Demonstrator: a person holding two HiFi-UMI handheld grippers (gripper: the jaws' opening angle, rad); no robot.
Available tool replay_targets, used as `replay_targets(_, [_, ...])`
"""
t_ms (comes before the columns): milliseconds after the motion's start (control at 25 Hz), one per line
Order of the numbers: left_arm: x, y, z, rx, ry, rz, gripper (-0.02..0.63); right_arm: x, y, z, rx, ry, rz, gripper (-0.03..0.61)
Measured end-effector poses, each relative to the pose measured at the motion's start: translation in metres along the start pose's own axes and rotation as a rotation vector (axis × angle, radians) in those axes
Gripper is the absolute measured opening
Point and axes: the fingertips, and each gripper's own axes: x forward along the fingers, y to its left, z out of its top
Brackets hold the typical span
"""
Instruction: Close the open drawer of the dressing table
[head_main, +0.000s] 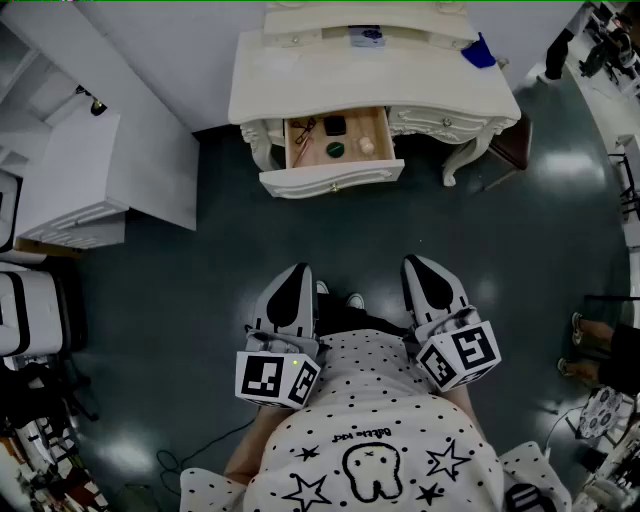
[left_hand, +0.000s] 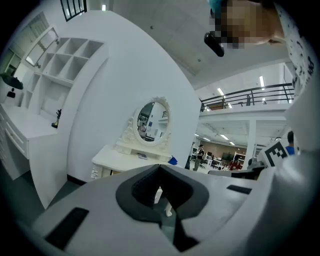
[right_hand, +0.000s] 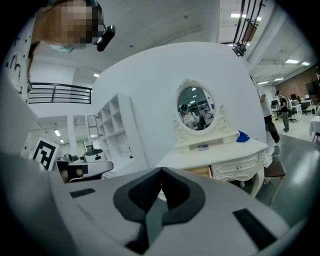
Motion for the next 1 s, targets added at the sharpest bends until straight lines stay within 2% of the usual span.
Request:
replay_targets(600, [-0.007, -0.023, -0.005, 0.020, -0.007, -0.017, 0.014, -0.027, -0.005, -0.003, -0.010, -0.012, -0.006, 0.009])
replay_targets(1000, [-0.005, -0.008, 0.025, 0.068, -0.090, 0.006, 0.014, -0.045, -0.012, -0.004, 0.027, -0.037, -0.007, 0.009])
